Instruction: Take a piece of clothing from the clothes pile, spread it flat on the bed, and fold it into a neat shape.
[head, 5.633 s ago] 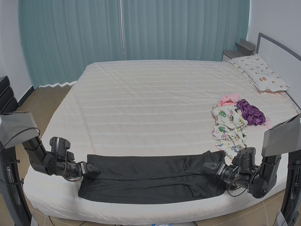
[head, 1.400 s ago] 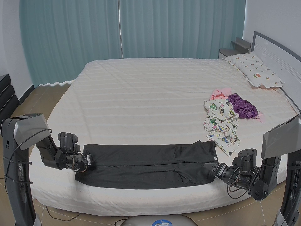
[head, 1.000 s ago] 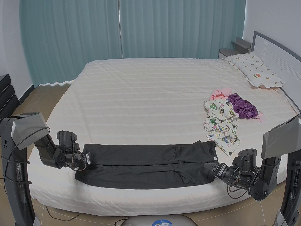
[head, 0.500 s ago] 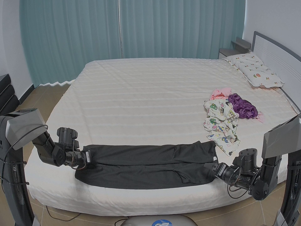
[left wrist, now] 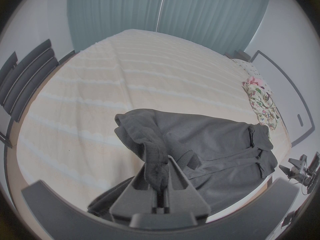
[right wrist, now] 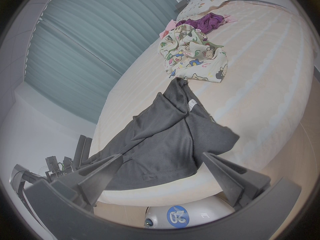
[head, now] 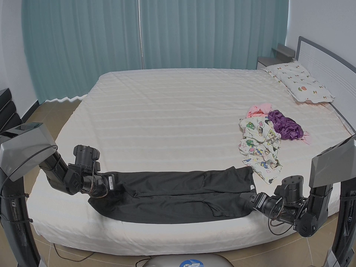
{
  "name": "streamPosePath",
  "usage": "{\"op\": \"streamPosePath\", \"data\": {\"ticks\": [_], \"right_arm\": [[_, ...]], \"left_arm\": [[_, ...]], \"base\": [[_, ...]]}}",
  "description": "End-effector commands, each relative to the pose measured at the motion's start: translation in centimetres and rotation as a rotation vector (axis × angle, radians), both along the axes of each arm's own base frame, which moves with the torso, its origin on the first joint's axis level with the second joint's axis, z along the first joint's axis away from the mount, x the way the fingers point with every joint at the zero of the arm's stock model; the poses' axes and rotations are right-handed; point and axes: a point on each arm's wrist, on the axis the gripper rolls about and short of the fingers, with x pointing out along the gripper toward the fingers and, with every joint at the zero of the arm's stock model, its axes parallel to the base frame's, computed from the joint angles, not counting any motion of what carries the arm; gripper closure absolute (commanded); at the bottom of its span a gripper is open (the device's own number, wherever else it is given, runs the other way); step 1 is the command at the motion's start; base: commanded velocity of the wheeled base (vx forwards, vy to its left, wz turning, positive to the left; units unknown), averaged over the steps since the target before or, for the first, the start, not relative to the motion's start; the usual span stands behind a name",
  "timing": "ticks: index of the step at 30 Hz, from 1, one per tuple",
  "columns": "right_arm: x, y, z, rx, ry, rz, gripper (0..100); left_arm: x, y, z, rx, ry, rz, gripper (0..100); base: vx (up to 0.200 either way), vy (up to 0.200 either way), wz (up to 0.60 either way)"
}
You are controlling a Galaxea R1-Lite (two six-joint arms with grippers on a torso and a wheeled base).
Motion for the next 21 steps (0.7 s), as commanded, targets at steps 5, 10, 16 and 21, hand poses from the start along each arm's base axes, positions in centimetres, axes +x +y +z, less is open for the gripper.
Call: {"op": "streamPosePath", "data": {"ticks": [5, 10, 16, 21], "right_arm": [[0.0, 0.0, 0.1, 0.000, -0.003, 0.001, 0], [0.0, 0.0, 0.1, 0.002, -0.003, 0.000, 0], [0.0, 0.0, 0.1, 0.000, -0.003, 0.001, 0], [0.0, 0.0, 0.0, 0.000, -0.002, 0.001, 0]], "left_arm": [[-0.2, -2.0, 0.7, -0.016, -0.016, -0.033, 100], [-0.3, -3.4, 1.3, -0.022, -0.016, -0.066, 100], [-0.4, -5.5, 2.0, -0.037, -0.012, -0.096, 100], [-0.5, -7.6, 2.4, -0.056, 0.005, -0.078, 100]], "base": [[0.000, -0.200, 0.00], [0.000, -0.200, 0.00], [0.000, -0.200, 0.00], [0.000, -0.200, 0.00]]}}
